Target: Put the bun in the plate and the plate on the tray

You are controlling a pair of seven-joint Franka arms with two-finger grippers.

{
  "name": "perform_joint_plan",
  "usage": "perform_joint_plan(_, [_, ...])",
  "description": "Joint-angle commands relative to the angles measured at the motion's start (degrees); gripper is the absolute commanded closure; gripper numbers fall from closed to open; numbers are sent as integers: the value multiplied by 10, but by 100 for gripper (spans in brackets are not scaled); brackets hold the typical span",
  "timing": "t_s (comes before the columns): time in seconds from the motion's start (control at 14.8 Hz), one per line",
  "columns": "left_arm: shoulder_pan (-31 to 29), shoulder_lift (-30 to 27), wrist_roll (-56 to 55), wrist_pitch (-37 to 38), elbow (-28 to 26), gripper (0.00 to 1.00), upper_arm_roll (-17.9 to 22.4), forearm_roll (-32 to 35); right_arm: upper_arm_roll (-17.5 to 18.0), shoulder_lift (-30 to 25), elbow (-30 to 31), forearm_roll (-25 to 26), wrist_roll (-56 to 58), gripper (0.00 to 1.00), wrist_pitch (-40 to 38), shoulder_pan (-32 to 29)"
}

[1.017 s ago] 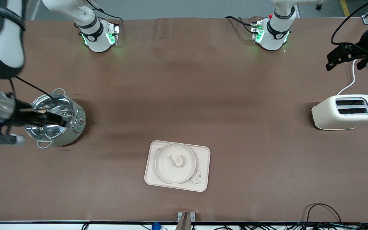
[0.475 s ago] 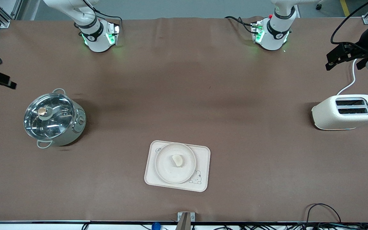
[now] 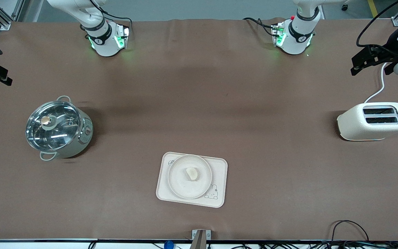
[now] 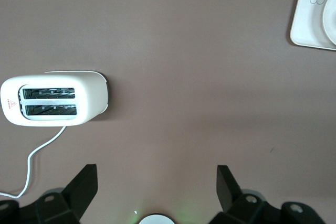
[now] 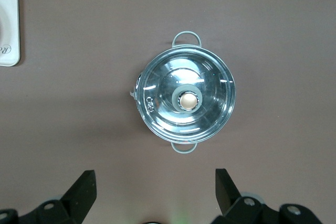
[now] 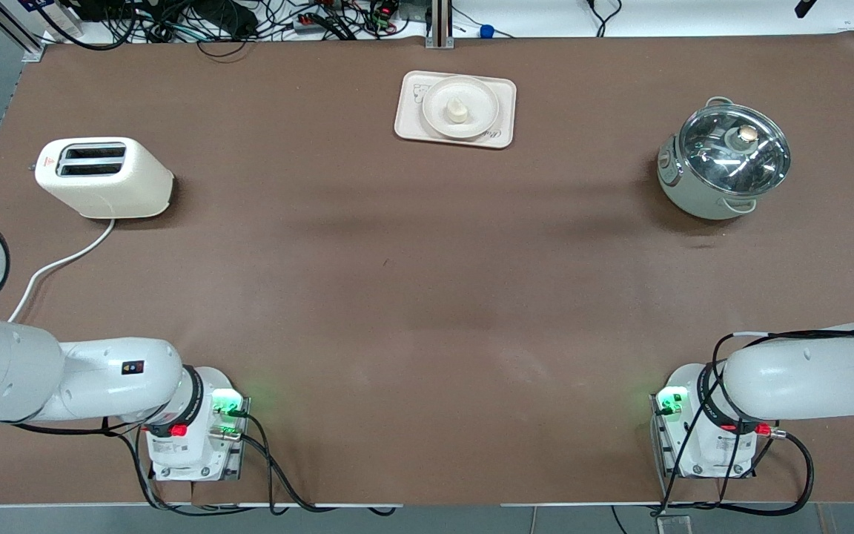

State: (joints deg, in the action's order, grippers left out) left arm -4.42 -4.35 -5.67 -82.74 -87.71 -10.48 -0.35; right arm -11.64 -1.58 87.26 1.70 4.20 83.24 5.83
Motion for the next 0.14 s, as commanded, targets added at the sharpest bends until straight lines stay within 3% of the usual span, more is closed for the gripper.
perform_joint_plan(0.0, [-5,-3,6,13,7,0,-9,-5,21,-11,17,11,-8,0,7,-8])
perform_joint_plan(0.07, [-6,-3,7,13,7,0,-9,-5,22,-11,17,11,-8,0,8,-8])
